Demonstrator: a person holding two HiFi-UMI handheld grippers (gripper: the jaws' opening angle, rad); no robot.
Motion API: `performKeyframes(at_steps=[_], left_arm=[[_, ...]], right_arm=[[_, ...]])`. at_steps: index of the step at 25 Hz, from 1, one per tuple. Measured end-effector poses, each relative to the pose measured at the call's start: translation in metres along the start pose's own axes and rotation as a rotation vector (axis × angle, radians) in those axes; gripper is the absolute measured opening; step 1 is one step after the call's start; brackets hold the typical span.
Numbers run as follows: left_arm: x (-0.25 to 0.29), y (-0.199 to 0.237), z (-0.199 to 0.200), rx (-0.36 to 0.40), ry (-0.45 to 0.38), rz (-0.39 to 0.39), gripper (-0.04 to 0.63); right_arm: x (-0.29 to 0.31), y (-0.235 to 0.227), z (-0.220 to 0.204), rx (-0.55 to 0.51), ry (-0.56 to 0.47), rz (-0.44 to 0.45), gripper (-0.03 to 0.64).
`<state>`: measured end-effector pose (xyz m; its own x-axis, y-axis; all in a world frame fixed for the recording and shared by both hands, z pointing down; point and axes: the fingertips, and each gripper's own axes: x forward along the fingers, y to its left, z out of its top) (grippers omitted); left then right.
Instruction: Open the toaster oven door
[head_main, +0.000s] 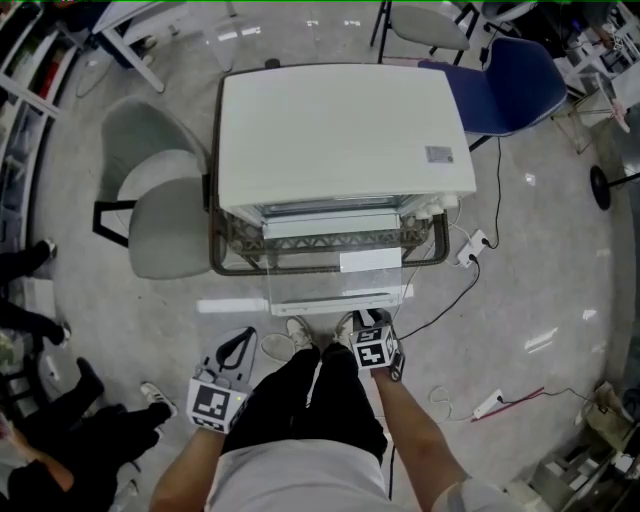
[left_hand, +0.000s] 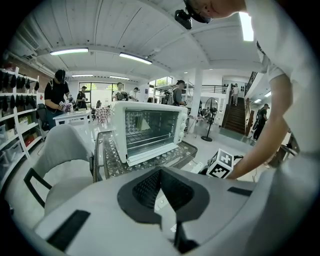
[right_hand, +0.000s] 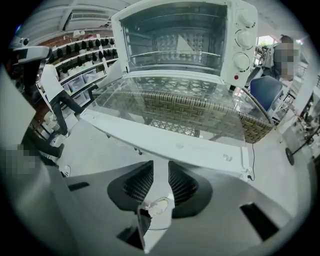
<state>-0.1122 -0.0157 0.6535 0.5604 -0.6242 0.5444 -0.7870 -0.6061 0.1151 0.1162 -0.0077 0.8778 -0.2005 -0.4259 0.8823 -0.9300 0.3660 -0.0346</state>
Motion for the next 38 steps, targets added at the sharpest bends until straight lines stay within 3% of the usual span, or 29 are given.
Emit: performKeyframes(at_steps=[15,20,26,38], left_arm=[[0.01,-0.006,0.001,-0.02,-0.006,-0.024,0.017],[0.021,-0.016,0.016,-0.02,-0.04,-0.055,0.017],[0.024,-0.027,0.044,-0.016,-0.1,-0.08,0.017],[0.013,-0.021,0.121,0.01,-0.262,-0.053,0.017]], right_arm=[[-0.004,0.009,-0.02,-0.084,0.11,0.046,0.109],[-0.029,0.007,-0.013,-0.084,0.099,0.037,0.061],[-0.066,0.005,0.021,-0.122,0.018,0.034,0.028],[-0.144,-0.016,0.14,-0.249,-0.202,-0.005,0.023]])
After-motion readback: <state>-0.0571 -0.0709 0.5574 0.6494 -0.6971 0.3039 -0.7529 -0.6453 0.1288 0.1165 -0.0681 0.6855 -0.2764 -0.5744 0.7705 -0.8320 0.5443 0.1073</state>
